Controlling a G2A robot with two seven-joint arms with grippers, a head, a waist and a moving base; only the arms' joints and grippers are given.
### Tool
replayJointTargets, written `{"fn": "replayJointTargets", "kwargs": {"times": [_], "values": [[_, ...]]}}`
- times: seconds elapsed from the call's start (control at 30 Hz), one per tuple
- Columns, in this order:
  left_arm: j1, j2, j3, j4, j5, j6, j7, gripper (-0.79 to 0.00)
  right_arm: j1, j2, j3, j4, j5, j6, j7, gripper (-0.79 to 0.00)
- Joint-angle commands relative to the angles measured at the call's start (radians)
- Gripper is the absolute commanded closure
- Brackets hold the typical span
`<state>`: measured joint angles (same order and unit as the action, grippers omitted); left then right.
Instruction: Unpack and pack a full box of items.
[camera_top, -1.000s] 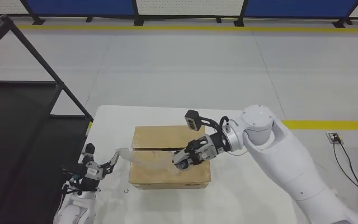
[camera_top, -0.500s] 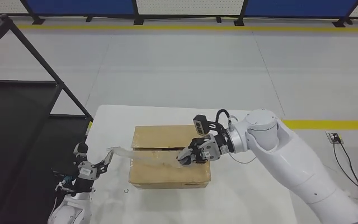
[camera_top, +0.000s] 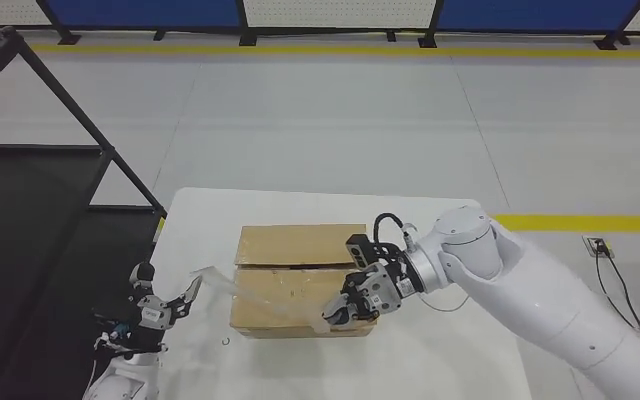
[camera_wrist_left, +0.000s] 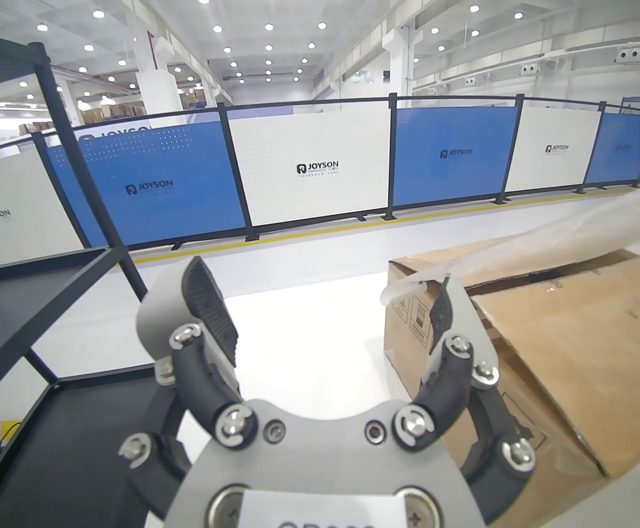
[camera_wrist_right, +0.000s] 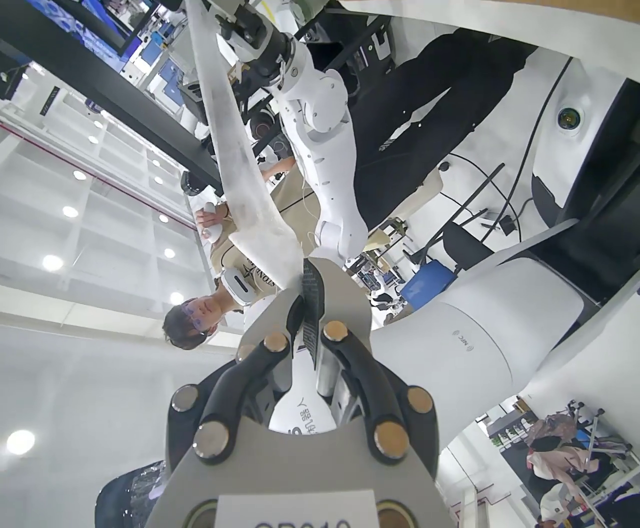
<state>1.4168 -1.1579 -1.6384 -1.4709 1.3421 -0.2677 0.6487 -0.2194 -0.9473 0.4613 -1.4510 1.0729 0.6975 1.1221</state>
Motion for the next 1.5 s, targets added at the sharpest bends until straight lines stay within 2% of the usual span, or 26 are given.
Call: {"fn": "replayJointTargets", "kwargs": {"times": [0.0, 0.2, 0.5, 0.87, 1.03, 1.23, 1.47], "values": [[0.022, 0.001, -0.017, -0.004, -0.004, 0.005, 0.022, -0.785, 0.005, 0.01, -0.001, 0.004, 0.005, -0.015, 0.015, 0.0], [0.069, 0.004, -0.053, -0.01, -0.006, -0.004, 0.042, -0.785, 0.009, 0.027, -0.018, 0.009, 0.023, -0.022, 0.022, 0.0], [0.042, 0.01, -0.043, 0.029, 0.055, -0.042, -0.03, -0.785, 0.048, 0.02, -0.1, 0.045, 0.097, 0.017, -0.017, 0.0], [0.02, 0.005, -0.007, 0.043, -0.004, -0.081, -0.132, -0.785, 0.089, -0.008, -0.133, 0.103, 0.129, -0.049, 0.049, 0.0], [0.038, -0.002, 0.002, 0.026, -0.187, -0.17, -0.208, -0.785, 0.096, -0.025, -0.102, 0.112, 0.071, -0.18, 0.064, 0.0], [0.068, -0.008, -0.01, -0.04, -0.54, -0.293, -0.358, -0.785, 0.127, -0.044, -0.052, 0.068, -0.044, -0.362, 0.023, 0.0], [0.098, -0.005, -0.042, -0.103, -0.836, -0.337, -0.521, -0.785, 0.161, -0.044, 0.017, -0.017, -0.219, -0.499, -0.047, 0.0]]}}
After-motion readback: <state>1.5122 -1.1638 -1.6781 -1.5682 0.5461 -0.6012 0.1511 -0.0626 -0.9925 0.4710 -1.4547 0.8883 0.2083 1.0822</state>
